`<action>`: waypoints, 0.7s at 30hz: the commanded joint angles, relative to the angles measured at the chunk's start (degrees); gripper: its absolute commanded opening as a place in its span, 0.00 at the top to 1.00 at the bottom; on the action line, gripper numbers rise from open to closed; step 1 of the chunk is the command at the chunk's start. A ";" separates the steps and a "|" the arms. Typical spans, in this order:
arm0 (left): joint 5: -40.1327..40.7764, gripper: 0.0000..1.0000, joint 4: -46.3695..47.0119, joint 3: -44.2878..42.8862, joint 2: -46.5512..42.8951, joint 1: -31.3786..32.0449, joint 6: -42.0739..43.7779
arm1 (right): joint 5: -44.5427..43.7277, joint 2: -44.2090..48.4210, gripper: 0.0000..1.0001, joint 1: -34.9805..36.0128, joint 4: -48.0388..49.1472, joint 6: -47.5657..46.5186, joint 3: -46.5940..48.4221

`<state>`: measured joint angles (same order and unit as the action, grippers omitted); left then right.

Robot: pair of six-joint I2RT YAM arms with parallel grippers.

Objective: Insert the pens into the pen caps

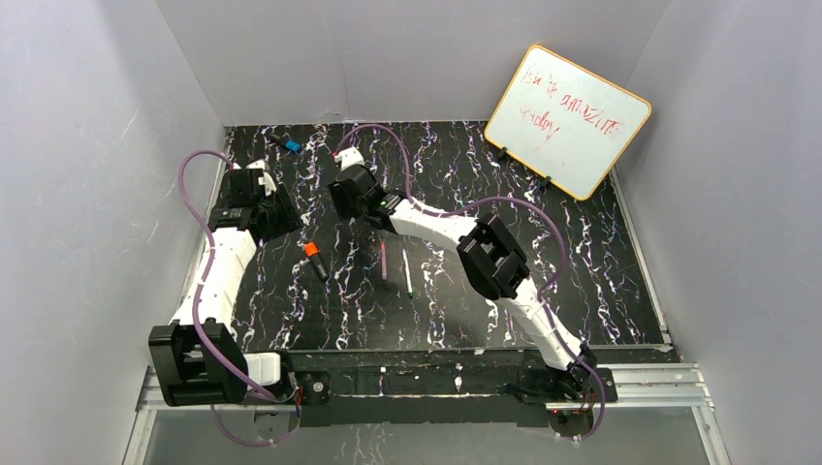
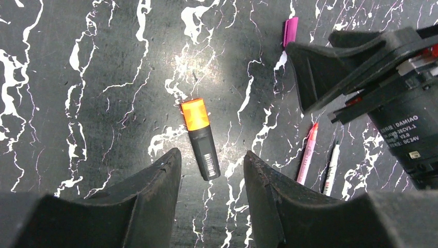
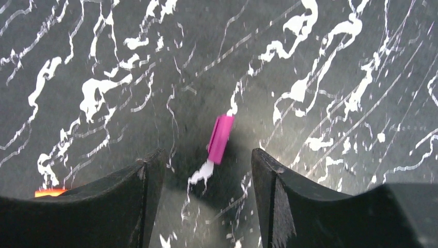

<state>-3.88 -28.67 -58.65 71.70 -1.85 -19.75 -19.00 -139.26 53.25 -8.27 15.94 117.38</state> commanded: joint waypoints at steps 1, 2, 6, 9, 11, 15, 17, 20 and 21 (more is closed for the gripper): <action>-2.59 0.54 0.45 -0.04 0.15 -0.44 0.92 | -2.63 -2.72 0.32 -0.26 4.03 -3.50 6.22; -2.67 0.54 0.53 -0.14 0.23 -0.50 0.98 | -2.65 -3.21 0.33 -0.27 4.44 -3.77 6.43; -2.86 0.54 0.49 -0.55 0.37 -0.51 1.20 | -1.91 -5.07 0.37 -0.34 5.15 -3.93 6.95; -2.97 0.54 0.45 -0.81 0.54 -0.53 1.37 | -1.40 -6.50 0.42 -0.39 4.59 -3.71 7.44; -3.05 0.54 0.45 -1.07 0.67 -0.59 1.38 | -0.96 -6.98 0.43 -0.48 4.58 -3.57 7.26; -3.02 0.54 0.27 -1.45 0.94 -0.62 1.47 | -0.40 -7.70 0.44 -0.66 4.33 -3.47 6.72; -3.13 0.54 0.28 -1.67 0.98 -0.56 1.55 | -0.11 -7.75 0.45 -0.78 4.42 -3.31 6.09; -3.15 0.54 0.13 -1.73 0.98 -0.60 1.55 | 0.55 -7.53 0.47 -0.88 4.46 -2.99 5.08; -3.15 0.54 0.12 -1.68 0.94 -0.61 1.55 | 0.91 -7.35 0.50 -0.89 4.48 -2.92 4.67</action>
<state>-6.09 -28.27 -58.67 72.88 -2.13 -19.00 -18.96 -146.96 52.71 -5.82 13.10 122.45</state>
